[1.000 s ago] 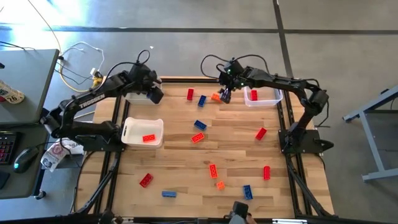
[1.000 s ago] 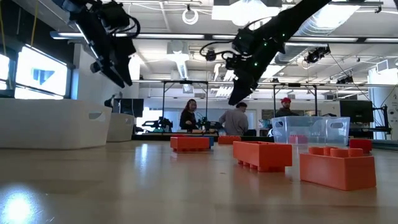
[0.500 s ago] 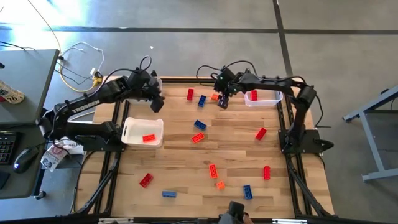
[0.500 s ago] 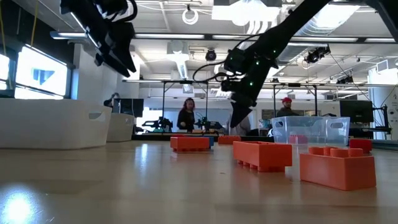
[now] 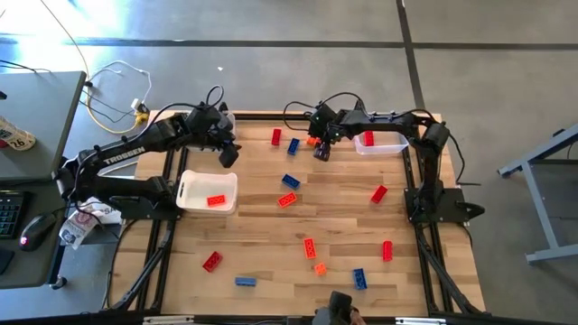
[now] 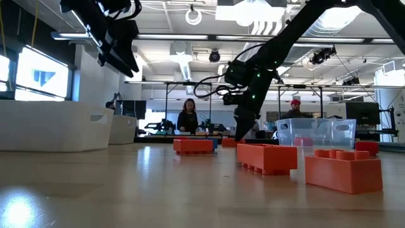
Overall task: Sort & place blocks by color
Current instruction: Put the orange game piece into the white bin
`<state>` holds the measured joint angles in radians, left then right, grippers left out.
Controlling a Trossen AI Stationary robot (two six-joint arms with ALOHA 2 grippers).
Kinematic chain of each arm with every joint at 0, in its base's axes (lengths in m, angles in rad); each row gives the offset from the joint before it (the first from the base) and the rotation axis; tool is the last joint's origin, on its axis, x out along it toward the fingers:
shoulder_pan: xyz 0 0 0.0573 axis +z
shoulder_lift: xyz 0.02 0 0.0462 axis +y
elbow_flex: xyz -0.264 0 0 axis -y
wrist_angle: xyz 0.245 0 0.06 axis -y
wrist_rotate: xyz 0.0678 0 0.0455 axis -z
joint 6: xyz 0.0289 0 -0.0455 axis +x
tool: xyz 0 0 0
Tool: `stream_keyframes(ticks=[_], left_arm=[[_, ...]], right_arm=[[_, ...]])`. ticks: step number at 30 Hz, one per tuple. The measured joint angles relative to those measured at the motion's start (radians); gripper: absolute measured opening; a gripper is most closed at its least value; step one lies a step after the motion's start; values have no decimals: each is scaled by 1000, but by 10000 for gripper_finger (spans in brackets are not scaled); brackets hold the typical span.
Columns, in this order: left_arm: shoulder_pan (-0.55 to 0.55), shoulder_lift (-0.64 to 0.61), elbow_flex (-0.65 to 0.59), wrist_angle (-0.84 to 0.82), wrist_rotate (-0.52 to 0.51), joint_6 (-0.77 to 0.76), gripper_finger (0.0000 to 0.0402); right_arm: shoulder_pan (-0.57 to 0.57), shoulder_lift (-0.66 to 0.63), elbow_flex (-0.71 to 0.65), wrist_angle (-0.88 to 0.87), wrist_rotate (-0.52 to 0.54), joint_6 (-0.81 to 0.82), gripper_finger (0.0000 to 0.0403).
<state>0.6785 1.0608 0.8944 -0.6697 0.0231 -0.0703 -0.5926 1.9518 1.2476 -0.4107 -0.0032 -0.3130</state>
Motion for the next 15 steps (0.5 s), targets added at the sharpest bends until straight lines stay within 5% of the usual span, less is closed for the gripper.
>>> stream_keyframes(ticks=[15], left_arm=[[0, 0, 0, 1, -5, 2, 207]], right_arm=[[11, 38, 1, 9, 8, 0, 209]])
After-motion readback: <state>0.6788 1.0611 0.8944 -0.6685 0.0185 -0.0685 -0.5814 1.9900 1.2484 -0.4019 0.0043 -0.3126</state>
